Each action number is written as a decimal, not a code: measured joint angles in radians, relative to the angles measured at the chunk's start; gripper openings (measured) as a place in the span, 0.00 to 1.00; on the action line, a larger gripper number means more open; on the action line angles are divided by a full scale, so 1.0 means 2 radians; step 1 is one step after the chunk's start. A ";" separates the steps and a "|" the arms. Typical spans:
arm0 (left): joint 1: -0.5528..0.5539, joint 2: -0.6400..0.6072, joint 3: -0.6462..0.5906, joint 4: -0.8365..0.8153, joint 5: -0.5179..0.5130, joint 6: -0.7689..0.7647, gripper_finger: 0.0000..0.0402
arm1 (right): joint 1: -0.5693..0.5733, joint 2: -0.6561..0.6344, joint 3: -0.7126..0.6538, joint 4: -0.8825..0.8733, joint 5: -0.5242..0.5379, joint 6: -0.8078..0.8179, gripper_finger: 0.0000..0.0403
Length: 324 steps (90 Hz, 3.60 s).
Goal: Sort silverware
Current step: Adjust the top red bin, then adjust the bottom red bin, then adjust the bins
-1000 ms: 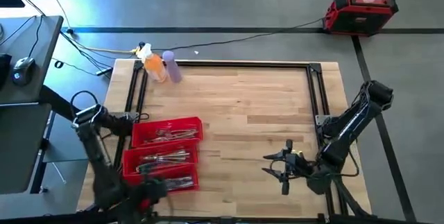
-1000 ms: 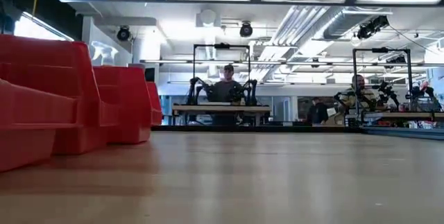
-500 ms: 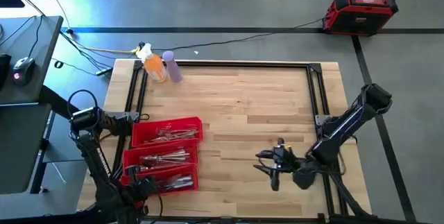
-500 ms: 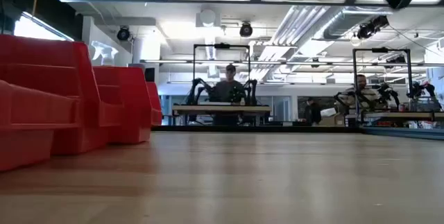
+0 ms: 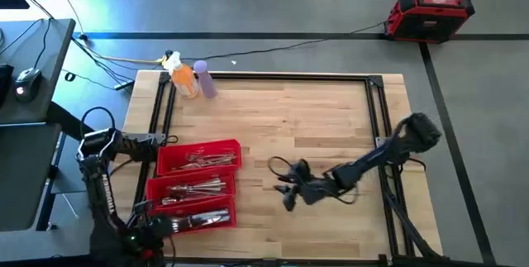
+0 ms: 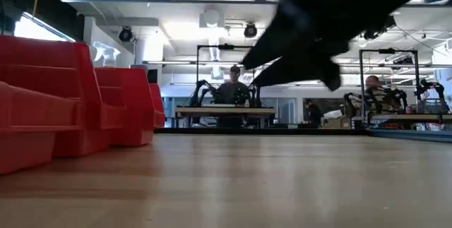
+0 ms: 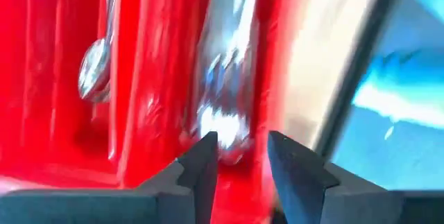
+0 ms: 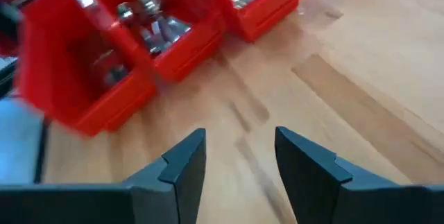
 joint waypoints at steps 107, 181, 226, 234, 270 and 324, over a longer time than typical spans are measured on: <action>-0.037 0.004 0.011 0.119 -0.087 0.036 0.20 | -0.046 0.243 0.528 -0.433 0.082 -0.207 0.04; -0.044 0.120 0.010 0.006 0.067 -0.019 0.02 | 0.079 0.243 0.531 -0.379 0.014 -0.257 0.04; -0.044 0.121 0.030 -0.015 0.047 -0.072 0.02 | 0.018 0.243 0.526 -0.498 0.057 -0.104 0.04; -0.036 0.121 0.044 -0.003 -0.001 -0.075 0.02 | -0.010 0.243 0.501 -0.511 0.070 -0.041 0.04; 0.029 0.124 0.050 0.024 -0.097 0.039 0.02 | -0.095 0.243 0.369 -0.255 -0.014 -0.055 0.04; 0.087 0.125 0.066 0.023 -0.113 0.104 0.02 | -0.072 0.190 0.362 -0.276 0.048 -0.123 0.04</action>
